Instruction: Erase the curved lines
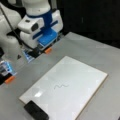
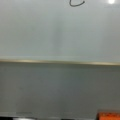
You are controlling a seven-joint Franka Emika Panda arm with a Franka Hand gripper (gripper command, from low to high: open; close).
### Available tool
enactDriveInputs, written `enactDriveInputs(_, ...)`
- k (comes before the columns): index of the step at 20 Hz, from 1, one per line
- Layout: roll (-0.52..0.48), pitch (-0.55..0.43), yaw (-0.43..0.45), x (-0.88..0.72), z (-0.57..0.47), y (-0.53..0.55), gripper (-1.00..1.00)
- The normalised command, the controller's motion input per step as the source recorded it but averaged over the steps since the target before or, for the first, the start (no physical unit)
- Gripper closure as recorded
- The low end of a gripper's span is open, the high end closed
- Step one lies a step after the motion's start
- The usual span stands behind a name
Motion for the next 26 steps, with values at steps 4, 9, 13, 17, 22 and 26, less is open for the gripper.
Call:
enactDriveInputs(4,-0.068,0.106,0.149,0.26,0.03,-0.46,-1.00)
enactDriveInputs(9,-0.071,0.122,0.173,0.27,0.06,-0.42,-1.00)
enactDriveInputs(13,-0.085,0.137,0.183,0.27,0.07,-0.49,-1.00)
enactDriveInputs(17,-0.082,0.139,0.186,0.26,0.04,-0.58,-1.00)
enactDriveInputs(22,-0.045,0.155,0.207,0.25,0.05,-0.57,-1.00)
enactDriveInputs(26,-0.013,0.155,0.231,0.27,0.07,-0.48,-1.00)
